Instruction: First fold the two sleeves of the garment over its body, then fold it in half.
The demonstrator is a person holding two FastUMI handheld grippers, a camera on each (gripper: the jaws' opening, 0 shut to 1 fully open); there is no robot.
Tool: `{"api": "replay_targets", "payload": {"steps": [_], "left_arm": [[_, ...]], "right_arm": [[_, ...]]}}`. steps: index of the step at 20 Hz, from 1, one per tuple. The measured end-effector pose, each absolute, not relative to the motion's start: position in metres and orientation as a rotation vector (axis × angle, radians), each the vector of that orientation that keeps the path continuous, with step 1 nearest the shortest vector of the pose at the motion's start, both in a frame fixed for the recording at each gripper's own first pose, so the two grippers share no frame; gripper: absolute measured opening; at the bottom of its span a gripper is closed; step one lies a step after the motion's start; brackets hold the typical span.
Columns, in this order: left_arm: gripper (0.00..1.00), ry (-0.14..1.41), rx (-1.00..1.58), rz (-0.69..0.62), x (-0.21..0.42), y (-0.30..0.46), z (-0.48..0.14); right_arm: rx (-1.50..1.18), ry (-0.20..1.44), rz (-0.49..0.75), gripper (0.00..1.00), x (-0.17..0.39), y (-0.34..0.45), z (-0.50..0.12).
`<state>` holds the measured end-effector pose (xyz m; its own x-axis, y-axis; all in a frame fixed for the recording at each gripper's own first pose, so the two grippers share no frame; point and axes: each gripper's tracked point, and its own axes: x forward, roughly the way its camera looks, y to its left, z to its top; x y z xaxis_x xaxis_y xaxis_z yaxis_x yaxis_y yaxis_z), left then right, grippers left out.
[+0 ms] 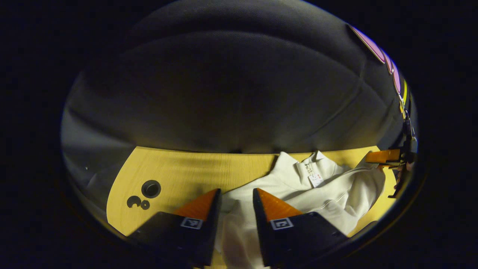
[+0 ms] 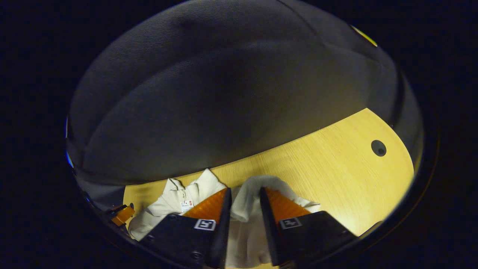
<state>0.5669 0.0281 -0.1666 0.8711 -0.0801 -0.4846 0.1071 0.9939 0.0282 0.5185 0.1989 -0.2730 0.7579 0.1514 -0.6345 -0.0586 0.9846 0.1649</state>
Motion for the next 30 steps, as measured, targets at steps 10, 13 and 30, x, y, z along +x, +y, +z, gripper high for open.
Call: {"api": "replay_targets", "payload": {"steps": [10,13,30], "left_arm": [[0.98,0.351,0.026,-0.109,0.511,0.000,-0.084],[0.98,0.301,0.019,-0.115,0.479,-0.004,-0.057],[0.97,0.007,-0.020,-0.146,0.192,0.012,0.040]], "right_arm": [[0.062,0.582,0.155,0.98,0.468,0.183,-0.201],[0.033,0.516,0.168,0.99,0.440,0.178,-0.165],[-0.119,0.170,0.324,0.98,0.183,0.178,-0.007]]}}
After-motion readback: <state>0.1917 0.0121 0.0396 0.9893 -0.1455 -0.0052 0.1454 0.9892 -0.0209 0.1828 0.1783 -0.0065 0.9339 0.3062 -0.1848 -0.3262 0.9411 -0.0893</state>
